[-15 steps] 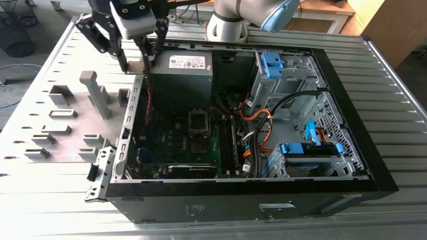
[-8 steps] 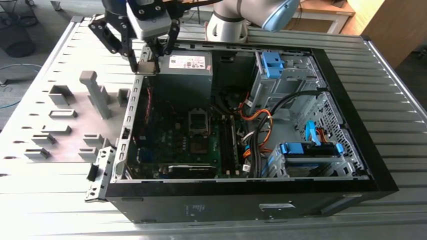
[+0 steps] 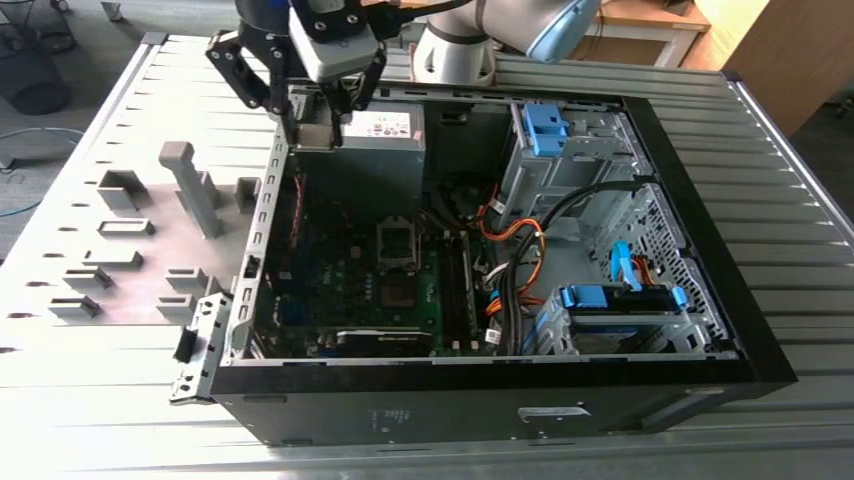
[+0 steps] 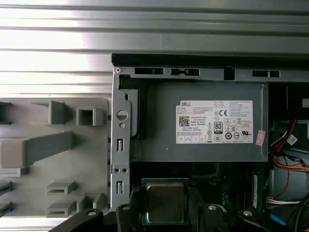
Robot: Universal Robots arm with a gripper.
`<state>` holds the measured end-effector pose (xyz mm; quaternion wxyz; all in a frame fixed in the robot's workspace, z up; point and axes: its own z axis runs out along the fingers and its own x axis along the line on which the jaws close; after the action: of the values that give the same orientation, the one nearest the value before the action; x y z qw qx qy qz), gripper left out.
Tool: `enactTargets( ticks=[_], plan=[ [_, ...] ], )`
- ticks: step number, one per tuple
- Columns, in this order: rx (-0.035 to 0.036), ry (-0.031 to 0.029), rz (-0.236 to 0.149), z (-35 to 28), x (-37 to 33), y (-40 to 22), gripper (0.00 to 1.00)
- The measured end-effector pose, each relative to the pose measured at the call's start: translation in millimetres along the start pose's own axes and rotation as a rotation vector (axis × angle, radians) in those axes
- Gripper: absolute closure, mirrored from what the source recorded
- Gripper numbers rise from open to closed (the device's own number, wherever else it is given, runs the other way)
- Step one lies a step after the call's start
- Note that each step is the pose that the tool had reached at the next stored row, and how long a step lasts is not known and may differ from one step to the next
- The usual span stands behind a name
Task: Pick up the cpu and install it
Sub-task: 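Pick up the cpu and move it towards the insertion slot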
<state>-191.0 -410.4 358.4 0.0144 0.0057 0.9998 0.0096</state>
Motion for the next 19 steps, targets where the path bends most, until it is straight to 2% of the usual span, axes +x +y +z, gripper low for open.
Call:
enactTargets(
  ticks=[19],
  plan=[
    [0.0, 0.0006, 0.0, 1.8, -52.7, 0.5, 0.53]
  ],
)
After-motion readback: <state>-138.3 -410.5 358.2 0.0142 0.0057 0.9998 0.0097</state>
